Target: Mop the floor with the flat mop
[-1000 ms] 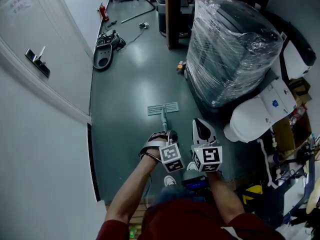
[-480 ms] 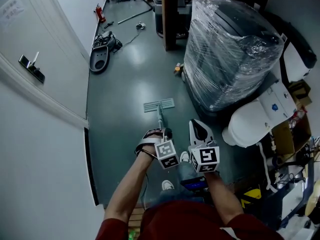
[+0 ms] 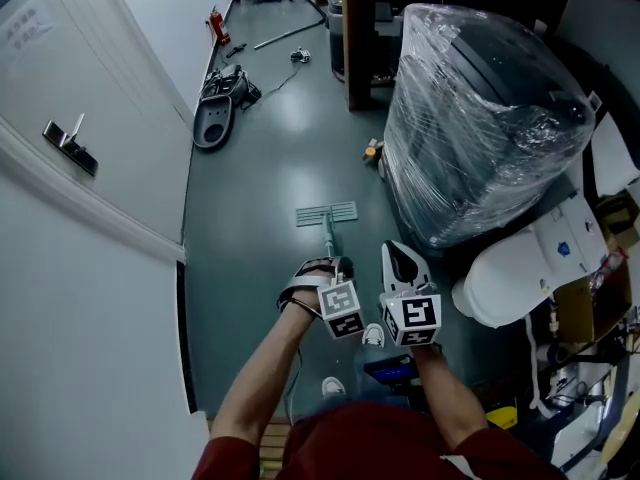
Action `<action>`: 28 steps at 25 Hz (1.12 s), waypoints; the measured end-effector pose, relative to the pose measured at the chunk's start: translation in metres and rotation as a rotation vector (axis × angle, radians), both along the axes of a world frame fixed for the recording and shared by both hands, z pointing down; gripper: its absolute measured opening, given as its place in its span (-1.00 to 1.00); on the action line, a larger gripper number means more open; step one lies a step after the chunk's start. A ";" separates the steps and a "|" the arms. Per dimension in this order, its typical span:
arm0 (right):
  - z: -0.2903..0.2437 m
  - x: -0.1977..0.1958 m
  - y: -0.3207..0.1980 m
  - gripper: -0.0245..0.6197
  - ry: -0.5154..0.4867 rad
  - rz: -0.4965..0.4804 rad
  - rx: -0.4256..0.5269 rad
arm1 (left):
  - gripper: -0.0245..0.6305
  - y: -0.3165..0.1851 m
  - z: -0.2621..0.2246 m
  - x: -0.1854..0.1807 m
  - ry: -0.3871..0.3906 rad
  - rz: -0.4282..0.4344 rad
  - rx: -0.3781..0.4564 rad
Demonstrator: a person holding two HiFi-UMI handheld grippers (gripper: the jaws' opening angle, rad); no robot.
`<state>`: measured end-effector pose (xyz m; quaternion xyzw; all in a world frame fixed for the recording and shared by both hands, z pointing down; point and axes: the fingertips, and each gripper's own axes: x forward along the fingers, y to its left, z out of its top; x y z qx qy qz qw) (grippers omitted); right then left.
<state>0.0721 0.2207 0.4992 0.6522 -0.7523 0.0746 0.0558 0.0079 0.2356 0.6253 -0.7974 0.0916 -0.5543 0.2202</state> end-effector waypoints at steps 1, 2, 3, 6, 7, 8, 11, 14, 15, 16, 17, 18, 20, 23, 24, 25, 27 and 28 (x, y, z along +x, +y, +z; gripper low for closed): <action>0.001 0.004 -0.007 -0.87 -0.005 -0.004 -0.001 | -0.84 -0.007 0.001 0.003 0.000 -0.005 0.002; 0.002 0.009 -0.014 -0.87 -0.009 -0.007 -0.003 | -0.84 -0.014 0.001 0.006 0.002 -0.008 0.003; 0.003 0.014 -0.020 -0.87 -0.014 -0.011 -0.004 | -0.84 -0.021 0.001 0.010 0.006 -0.013 0.002; 0.004 0.026 -0.040 -0.87 -0.021 -0.029 -0.006 | -0.84 -0.041 -0.001 0.023 0.023 -0.028 -0.003; 0.005 0.030 -0.047 -0.87 -0.023 -0.036 -0.007 | -0.84 -0.048 -0.002 0.029 0.026 -0.031 -0.006; 0.005 0.035 -0.052 -0.87 -0.025 -0.041 -0.007 | -0.84 -0.054 -0.003 0.035 0.030 -0.035 -0.009; 0.005 0.049 -0.070 -0.87 -0.029 -0.059 -0.007 | -0.84 -0.073 -0.007 0.052 0.039 -0.054 -0.017; 0.001 0.060 -0.087 -0.87 -0.026 -0.081 -0.001 | -0.84 -0.091 -0.012 0.066 0.048 -0.071 -0.015; 0.000 0.063 -0.091 -0.87 -0.024 -0.086 0.000 | -0.84 -0.097 -0.013 0.068 0.053 -0.078 -0.015; -0.001 0.066 -0.096 -0.87 -0.021 -0.091 0.002 | -0.84 -0.102 -0.013 0.071 0.057 -0.085 -0.014; -0.001 0.069 -0.100 -0.87 -0.019 -0.095 0.003 | -0.84 -0.106 -0.012 0.072 0.058 -0.090 -0.014; -0.001 0.072 -0.104 -0.87 -0.017 -0.097 0.002 | -0.84 -0.110 -0.010 0.072 0.054 -0.092 -0.012; 0.001 0.077 -0.112 -0.87 -0.014 -0.100 -0.003 | -0.84 -0.118 -0.003 0.071 0.041 -0.091 -0.008; 0.005 0.078 -0.126 -0.87 -0.007 -0.103 -0.014 | -0.83 -0.134 0.005 0.066 0.039 -0.097 0.002; 0.007 0.078 -0.132 -0.87 -0.005 -0.103 -0.016 | -0.83 -0.141 0.006 0.064 0.038 -0.096 0.006; 0.008 0.077 -0.138 -0.87 -0.002 -0.102 -0.017 | -0.83 -0.147 0.007 0.063 0.040 -0.095 0.009; 0.009 0.077 -0.151 -0.87 0.003 -0.097 -0.015 | -0.83 -0.164 0.007 0.064 0.051 -0.100 0.015; 0.010 0.077 -0.158 -0.87 0.005 -0.094 -0.015 | -0.83 -0.173 0.007 0.066 0.054 -0.104 0.016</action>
